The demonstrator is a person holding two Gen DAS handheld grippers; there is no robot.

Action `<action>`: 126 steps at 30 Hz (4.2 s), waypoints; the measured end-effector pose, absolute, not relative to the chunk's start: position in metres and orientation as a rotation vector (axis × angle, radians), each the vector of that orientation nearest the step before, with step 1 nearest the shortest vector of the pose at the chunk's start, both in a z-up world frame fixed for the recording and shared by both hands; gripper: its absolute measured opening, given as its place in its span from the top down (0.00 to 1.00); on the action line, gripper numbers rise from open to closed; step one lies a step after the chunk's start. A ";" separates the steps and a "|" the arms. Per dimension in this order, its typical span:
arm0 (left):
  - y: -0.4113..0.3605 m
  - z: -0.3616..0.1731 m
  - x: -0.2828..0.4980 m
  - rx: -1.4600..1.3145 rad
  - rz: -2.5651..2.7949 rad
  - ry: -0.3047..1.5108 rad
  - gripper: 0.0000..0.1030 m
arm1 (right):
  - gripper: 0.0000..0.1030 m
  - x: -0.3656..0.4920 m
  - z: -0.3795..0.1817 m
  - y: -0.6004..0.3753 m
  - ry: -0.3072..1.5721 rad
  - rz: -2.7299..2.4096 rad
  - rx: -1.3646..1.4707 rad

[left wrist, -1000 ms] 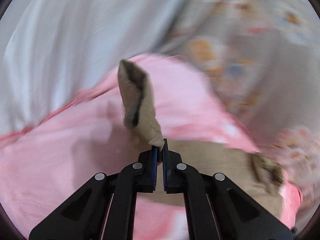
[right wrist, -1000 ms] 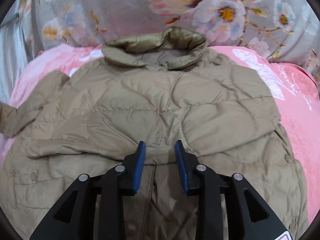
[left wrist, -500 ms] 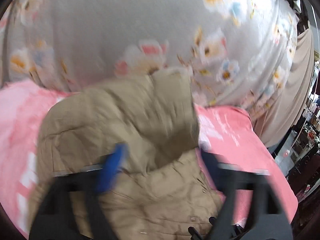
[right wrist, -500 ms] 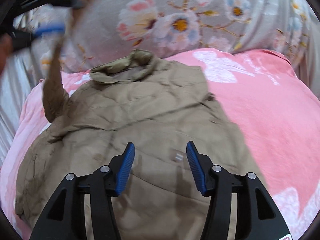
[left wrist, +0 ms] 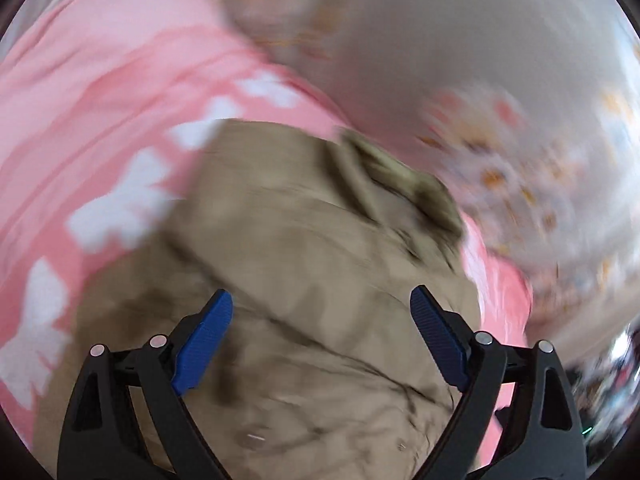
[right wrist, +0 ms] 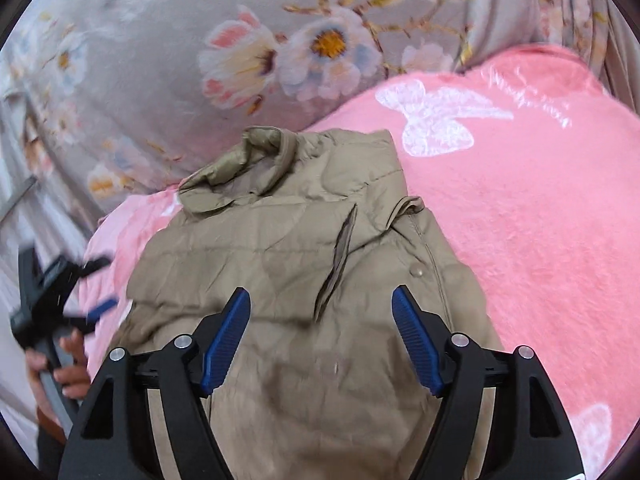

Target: Fold large clothes

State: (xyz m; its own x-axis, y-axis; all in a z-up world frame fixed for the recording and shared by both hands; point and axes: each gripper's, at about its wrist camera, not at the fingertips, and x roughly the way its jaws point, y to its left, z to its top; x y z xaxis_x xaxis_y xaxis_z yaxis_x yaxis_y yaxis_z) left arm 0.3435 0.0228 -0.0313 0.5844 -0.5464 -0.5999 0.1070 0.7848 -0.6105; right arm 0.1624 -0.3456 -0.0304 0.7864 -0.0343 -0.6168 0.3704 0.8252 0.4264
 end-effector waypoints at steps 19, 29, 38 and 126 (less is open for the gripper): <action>0.046 -0.072 0.415 -0.623 -0.263 0.974 0.78 | 0.99 0.205 0.052 -0.322 0.470 -0.279 0.211; 0.011 -0.079 0.400 -0.245 -0.135 0.910 0.79 | 0.99 0.240 -0.074 -0.342 0.807 -0.348 0.211; -0.007 -0.064 0.381 0.003 -0.075 0.875 0.63 | 0.80 0.226 -0.053 -0.336 0.828 -0.428 0.140; -0.160 -0.086 0.452 0.074 -0.304 0.841 0.74 | 1.00 0.402 -0.084 -0.343 0.787 -0.250 0.390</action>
